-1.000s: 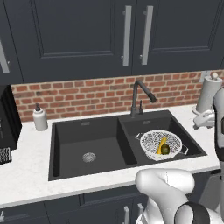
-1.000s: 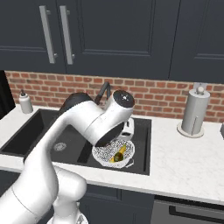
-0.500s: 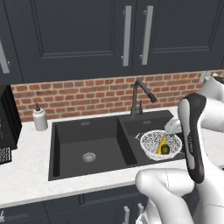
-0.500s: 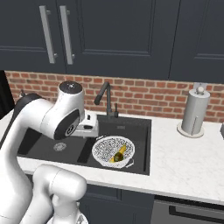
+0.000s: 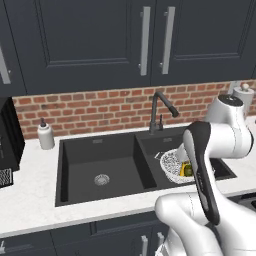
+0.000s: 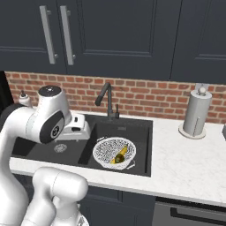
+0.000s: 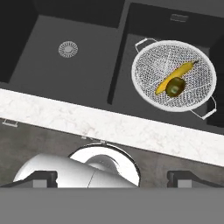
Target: Put the colander in the sink, put the banana, kiwi in the colander, and turn on the sink faucet and pour water over the colander.
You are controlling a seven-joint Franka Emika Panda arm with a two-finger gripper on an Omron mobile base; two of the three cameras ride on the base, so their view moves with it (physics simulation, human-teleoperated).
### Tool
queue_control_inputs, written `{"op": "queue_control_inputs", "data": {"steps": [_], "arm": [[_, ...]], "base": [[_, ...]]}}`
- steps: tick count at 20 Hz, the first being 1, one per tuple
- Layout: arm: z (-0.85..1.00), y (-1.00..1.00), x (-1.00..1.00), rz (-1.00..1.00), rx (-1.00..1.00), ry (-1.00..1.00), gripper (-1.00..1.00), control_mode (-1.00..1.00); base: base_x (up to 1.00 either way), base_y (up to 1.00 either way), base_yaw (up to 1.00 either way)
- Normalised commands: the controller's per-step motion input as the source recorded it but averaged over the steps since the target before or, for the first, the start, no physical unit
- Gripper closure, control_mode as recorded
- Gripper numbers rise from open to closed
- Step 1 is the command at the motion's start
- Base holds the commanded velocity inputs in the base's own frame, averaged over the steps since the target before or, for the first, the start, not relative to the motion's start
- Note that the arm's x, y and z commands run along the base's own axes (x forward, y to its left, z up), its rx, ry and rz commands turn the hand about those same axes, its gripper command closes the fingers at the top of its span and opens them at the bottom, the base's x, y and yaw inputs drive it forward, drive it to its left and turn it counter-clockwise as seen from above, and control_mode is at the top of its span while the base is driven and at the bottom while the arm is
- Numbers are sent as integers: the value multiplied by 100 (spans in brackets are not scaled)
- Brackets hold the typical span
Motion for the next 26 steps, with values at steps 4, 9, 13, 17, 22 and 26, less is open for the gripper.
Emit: {"op": "queue_control_inputs", "data": {"steps": [4,9,13,17,22,26], "arm": [[0,0,0,0,0,0,-100,100],[0,0,0,0,0,0,-100,100],[0,0,0,0,0,0,-100,100],[0,0,0,0,0,0,-100,100],[0,0,0,0,0,0,-100,100],[0,0,0,0,0,0,-100,100]], "base": [[0,-47,0],[0,-60,0],[0,-59,0],[0,-49,0],[1,-46,0],[10,-14,0]]}}
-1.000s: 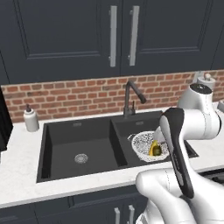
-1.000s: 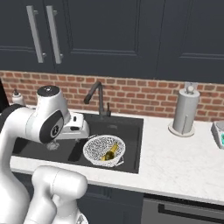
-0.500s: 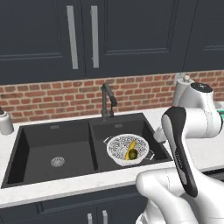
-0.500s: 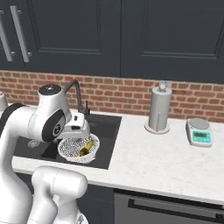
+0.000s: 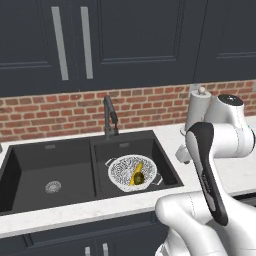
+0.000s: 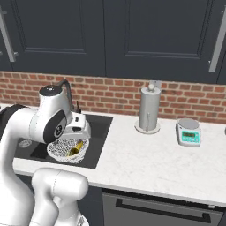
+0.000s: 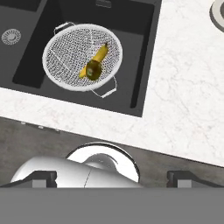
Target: Put the colander in the sink, put the banana, kiwi in the colander, and turn on the sink faucet and pour water over the colander.
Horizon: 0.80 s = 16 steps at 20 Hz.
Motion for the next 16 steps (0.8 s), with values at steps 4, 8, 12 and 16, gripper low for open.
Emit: {"op": "queue_control_inputs", "data": {"steps": [4,8,12,16], "arm": [[0,0,0,0,0,0,-100,100],[-4,-45,37,0,8,0,-100,-100],[0,-38,70,3,27,-3,-100,-100],[0,1,84,4,30,-6,-100,-100]], "base": [[18,-12,0],[0,0,0],[0,0,0],[0,0,0]]}}
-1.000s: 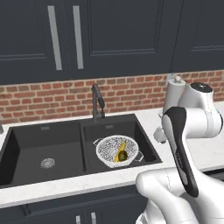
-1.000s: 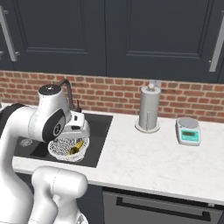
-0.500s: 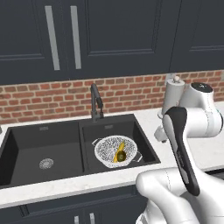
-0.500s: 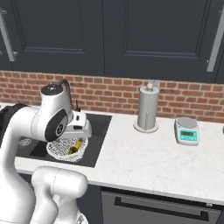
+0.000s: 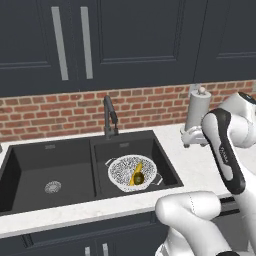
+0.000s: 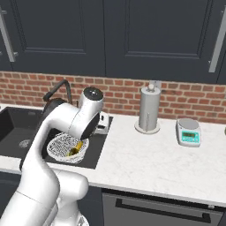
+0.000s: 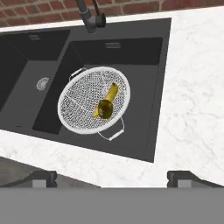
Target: Put the colander in the sink, put the banana, kiwi in the colander, and turn on the sink faucet and pour water over the colander.
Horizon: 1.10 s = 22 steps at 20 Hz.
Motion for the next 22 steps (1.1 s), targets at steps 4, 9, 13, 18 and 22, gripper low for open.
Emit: {"op": "queue_control_inputs", "data": {"steps": [4,9,13,18,22], "arm": [[0,48,79,1,19,-6,-100,-100],[-4,61,69,0,13,-4,-100,-100],[-1,41,74,0,14,-1,-100,-100],[-8,38,70,0,12,-1,-100,-100],[-25,52,32,0,4,-11,-100,-100]], "base": [[0,0,0],[0,0,0],[0,0,0],[0,0,0],[0,0,0]]}}
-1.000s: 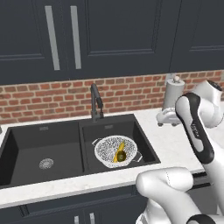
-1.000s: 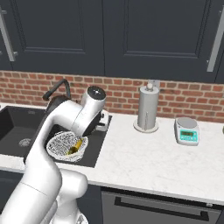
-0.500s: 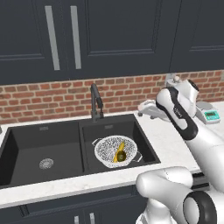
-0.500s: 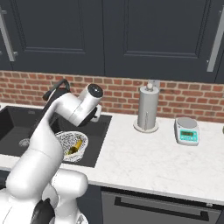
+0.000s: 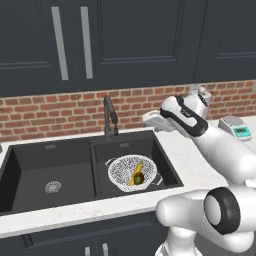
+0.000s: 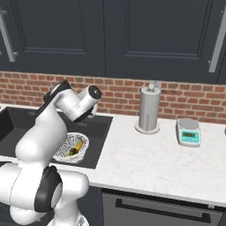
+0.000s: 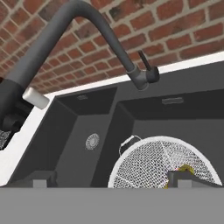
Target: Put the colander in the sink, put the banana, kiwi in the colander, and turn on the sink faucet and pour water over the colander.
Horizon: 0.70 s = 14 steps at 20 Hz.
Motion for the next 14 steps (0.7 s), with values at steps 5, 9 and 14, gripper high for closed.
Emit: {"op": "queue_control_inputs", "data": {"steps": [5,9,14], "arm": [[-32,41,22,0,1,-12,-100,-100],[-34,10,20,0,0,-9,-100,-100],[-25,0,42,0,2,-2,-100,-100]], "base": [[0,0,0],[0,0,0],[0,0,0]]}}
